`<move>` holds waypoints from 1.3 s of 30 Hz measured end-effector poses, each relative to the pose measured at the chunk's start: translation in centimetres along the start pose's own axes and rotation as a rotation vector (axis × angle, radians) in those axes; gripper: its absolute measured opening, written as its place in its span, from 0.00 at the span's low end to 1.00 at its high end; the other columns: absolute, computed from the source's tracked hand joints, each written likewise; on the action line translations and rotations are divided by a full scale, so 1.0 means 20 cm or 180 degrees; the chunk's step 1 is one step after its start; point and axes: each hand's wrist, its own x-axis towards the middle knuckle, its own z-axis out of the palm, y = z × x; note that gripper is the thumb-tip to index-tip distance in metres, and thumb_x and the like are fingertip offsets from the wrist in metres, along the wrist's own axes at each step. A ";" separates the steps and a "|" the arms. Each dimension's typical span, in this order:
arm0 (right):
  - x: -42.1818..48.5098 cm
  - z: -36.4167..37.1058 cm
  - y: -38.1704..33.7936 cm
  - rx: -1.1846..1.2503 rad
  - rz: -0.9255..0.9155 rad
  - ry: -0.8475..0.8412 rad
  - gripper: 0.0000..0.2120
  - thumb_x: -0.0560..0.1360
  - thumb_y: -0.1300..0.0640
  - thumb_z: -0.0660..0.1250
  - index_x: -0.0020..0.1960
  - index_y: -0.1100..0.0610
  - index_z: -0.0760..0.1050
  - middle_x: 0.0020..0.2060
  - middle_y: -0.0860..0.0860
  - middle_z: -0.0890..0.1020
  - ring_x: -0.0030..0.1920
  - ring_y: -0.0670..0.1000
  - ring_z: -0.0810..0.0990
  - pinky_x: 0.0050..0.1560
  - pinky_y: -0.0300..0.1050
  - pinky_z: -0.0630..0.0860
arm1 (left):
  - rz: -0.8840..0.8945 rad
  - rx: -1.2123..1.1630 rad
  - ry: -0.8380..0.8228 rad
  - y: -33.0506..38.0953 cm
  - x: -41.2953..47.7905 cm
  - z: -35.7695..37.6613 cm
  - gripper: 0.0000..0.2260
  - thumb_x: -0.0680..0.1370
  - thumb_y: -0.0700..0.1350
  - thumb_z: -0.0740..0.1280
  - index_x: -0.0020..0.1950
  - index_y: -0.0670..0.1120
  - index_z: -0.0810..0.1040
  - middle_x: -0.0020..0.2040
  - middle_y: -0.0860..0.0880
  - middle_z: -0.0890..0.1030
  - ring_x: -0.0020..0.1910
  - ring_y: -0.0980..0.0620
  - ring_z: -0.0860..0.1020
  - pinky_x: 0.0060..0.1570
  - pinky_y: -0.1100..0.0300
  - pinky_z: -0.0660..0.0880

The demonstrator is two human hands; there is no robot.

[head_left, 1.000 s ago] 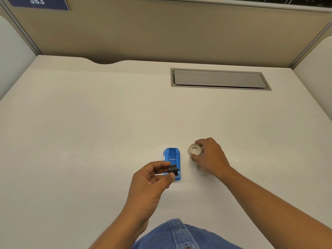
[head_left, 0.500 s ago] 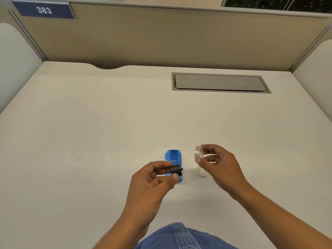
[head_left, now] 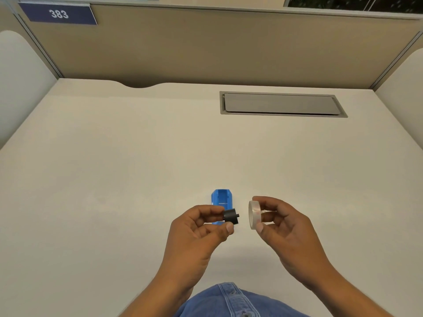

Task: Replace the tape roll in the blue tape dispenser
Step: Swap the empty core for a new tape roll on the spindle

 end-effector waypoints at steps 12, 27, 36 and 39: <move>0.00 0.04 -0.08 -0.0141 -0.0352 -0.0160 0.16 0.68 0.56 0.73 0.54 0.46 0.77 0.51 0.46 0.82 0.47 0.52 0.82 0.42 0.40 0.79 | 0.0026 0.0039 -0.0079 0.04 -0.01 0.02 0.10 0.67 0.40 0.78 0.45 0.51 0.84 0.43 0.50 0.87 0.40 0.52 0.85 0.42 0.65 0.79; 0.00 0.06 -0.09 -0.0173 -0.0291 -0.0210 0.16 0.63 0.45 0.75 0.50 0.44 0.79 0.46 0.45 0.84 0.46 0.50 0.83 0.41 0.39 0.79 | -0.0001 0.0281 -0.0187 0.04 0.00 0.02 0.06 0.72 0.43 0.74 0.46 0.54 0.86 0.43 0.52 0.87 0.43 0.51 0.85 0.42 0.64 0.80; 0.01 0.07 -0.07 0.0032 -0.0082 -0.0201 0.05 0.73 0.52 0.71 0.48 0.44 0.82 0.44 0.47 0.86 0.40 0.48 0.83 0.42 0.38 0.78 | 0.0017 0.0376 -0.0089 0.02 0.02 0.00 0.07 0.73 0.42 0.73 0.45 0.54 0.86 0.41 0.52 0.87 0.42 0.52 0.85 0.43 0.63 0.81; 0.02 0.07 -0.05 -0.0085 -0.0115 -0.0166 0.12 0.74 0.64 0.70 0.47 0.45 0.83 0.43 0.46 0.86 0.40 0.47 0.84 0.41 0.37 0.78 | 0.0028 0.0482 -0.0050 0.01 0.03 0.00 0.05 0.73 0.43 0.74 0.45 0.53 0.86 0.41 0.53 0.87 0.42 0.51 0.84 0.45 0.58 0.82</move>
